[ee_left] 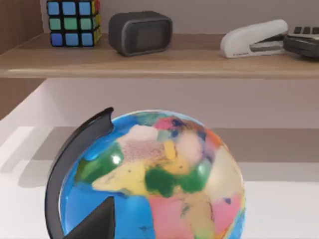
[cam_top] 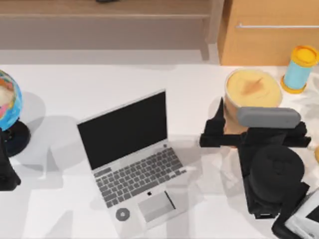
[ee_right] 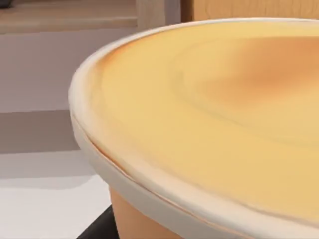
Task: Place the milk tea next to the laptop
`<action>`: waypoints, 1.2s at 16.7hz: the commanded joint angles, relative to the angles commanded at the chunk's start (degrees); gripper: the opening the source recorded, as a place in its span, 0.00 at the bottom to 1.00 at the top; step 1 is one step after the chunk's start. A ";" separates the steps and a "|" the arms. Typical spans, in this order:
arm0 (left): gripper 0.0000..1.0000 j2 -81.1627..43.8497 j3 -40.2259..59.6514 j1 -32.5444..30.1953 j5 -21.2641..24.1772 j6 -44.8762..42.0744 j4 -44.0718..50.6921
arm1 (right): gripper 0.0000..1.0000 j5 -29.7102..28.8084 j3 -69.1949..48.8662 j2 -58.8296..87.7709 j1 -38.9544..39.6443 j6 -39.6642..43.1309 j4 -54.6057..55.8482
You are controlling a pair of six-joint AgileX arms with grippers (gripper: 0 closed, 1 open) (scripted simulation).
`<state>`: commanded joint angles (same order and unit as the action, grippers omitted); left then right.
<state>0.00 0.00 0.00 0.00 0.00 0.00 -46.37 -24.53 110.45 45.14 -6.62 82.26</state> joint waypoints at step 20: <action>1.00 0.00 0.00 0.00 0.00 0.00 0.00 | 0.00 -19.88 0.38 -12.91 22.20 -8.38 -22.21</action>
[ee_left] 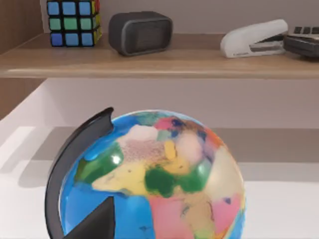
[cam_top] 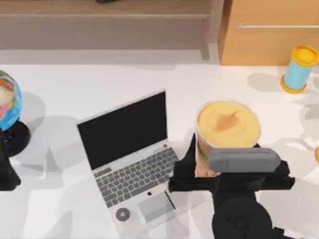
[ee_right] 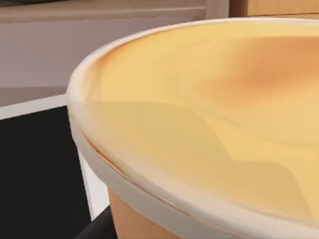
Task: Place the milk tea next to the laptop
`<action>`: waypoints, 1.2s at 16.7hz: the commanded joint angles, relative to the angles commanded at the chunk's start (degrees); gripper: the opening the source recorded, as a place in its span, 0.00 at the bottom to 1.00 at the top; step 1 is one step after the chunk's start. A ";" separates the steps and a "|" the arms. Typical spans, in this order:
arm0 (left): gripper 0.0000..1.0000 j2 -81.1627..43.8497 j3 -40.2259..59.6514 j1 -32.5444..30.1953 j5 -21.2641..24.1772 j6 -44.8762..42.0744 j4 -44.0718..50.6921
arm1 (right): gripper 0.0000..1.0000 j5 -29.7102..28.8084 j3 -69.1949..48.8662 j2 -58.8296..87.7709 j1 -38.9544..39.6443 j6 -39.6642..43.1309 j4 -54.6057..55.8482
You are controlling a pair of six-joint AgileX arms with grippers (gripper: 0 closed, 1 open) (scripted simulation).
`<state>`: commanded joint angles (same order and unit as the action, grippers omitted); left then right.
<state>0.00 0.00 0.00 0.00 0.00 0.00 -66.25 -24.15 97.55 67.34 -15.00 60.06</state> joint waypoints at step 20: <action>1.00 0.00 0.00 0.00 0.00 0.00 0.00 | 0.00 -3.13 -0.48 1.32 3.42 -1.06 0.12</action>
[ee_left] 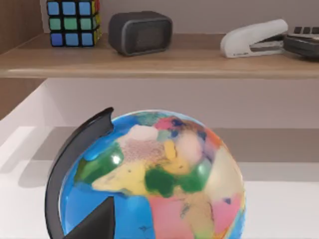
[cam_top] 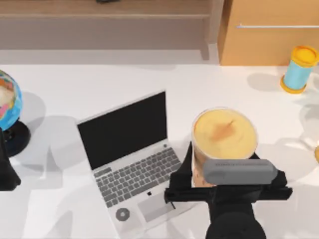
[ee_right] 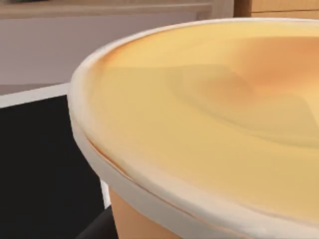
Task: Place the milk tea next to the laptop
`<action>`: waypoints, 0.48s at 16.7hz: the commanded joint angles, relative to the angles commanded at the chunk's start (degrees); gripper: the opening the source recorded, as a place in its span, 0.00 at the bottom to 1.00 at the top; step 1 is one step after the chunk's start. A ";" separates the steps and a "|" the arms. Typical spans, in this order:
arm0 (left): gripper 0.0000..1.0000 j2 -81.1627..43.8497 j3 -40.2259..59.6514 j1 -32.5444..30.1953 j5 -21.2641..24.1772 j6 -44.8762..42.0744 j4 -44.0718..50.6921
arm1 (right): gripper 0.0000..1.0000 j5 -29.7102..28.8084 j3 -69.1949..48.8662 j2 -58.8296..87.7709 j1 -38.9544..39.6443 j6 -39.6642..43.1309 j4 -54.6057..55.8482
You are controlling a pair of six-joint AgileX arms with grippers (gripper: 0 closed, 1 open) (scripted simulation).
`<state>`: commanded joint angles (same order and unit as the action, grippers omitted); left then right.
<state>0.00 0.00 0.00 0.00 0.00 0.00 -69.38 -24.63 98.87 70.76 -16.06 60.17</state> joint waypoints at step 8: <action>1.00 0.00 0.00 0.00 0.00 0.00 0.00 | 0.00 -0.35 -0.03 3.31 0.34 0.06 6.20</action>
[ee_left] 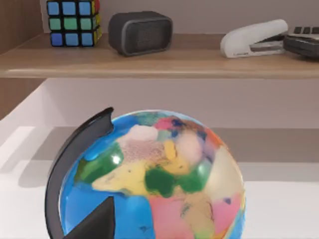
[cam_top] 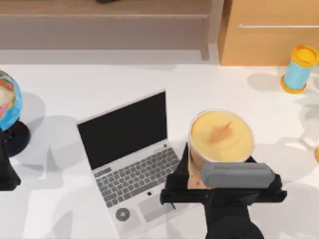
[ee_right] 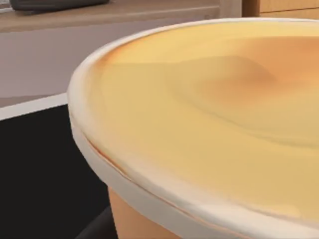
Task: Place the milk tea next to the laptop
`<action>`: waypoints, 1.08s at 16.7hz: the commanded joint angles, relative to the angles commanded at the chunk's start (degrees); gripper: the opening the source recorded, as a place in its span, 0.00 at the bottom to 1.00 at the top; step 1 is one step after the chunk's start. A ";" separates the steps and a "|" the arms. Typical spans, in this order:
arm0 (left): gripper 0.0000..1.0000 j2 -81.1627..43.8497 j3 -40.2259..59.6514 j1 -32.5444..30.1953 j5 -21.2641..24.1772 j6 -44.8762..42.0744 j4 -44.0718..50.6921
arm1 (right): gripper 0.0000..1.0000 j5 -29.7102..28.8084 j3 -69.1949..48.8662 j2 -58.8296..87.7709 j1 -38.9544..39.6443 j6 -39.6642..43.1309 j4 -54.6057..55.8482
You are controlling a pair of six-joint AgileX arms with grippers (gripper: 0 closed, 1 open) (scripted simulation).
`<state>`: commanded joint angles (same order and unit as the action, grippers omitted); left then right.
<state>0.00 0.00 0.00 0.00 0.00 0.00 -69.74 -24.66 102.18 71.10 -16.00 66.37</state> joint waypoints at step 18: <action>1.00 0.00 0.00 0.00 0.00 0.00 0.00 | 0.45 -0.02 2.89 3.85 -2.24 -0.28 0.28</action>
<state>0.00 0.00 0.00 0.00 0.00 0.00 -69.75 -21.77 106.03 68.86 -16.28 66.65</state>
